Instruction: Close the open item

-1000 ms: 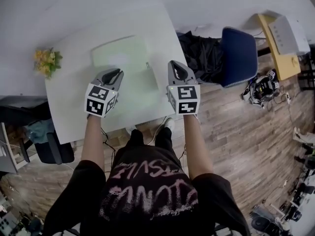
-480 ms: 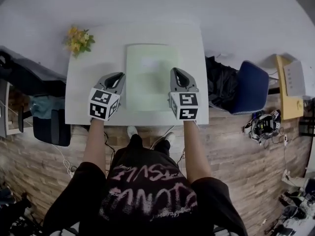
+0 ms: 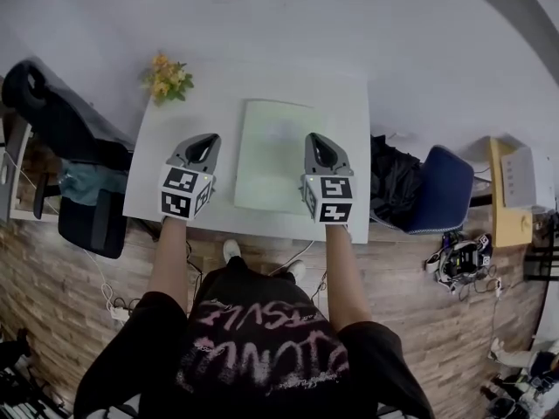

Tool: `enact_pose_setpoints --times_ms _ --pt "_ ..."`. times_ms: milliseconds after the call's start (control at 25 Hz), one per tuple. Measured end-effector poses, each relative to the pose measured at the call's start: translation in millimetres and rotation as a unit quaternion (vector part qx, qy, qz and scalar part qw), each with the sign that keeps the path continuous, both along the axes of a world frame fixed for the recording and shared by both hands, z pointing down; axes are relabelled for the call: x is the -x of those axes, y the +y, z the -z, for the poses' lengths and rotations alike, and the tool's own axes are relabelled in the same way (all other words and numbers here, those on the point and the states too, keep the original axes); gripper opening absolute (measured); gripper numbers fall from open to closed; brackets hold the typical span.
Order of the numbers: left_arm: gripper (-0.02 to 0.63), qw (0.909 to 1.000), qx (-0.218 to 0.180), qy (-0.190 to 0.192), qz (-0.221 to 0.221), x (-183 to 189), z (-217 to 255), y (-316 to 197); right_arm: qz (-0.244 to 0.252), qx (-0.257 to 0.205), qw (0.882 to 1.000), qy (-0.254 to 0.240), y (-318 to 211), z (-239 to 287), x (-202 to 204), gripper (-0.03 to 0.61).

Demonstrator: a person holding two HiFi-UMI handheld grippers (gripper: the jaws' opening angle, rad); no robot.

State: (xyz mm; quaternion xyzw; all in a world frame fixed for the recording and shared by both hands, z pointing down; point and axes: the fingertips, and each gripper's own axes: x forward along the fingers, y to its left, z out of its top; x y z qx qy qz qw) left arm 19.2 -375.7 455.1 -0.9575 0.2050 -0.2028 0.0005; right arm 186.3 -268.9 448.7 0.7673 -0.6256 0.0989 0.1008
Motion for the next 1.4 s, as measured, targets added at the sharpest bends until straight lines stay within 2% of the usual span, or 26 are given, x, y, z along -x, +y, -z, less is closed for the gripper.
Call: enact_pose_setpoints --times_ms 600,1120,1400 --pt "0.005 0.9953 -0.061 0.065 0.038 5.4 77.4 -1.8 0.018 -0.048 0.998 0.035 6.5 61.9 -9.9 0.011" --pt "0.003 0.9895 -0.092 0.099 0.051 6.9 118.8 2.3 0.006 -0.080 0.996 0.049 17.6 99.4 -25.9 0.011" --pt "0.003 0.9873 -0.106 0.108 0.051 5.5 130.8 3.1 -0.002 -0.078 0.995 0.056 21.8 101.5 -30.7 0.011"
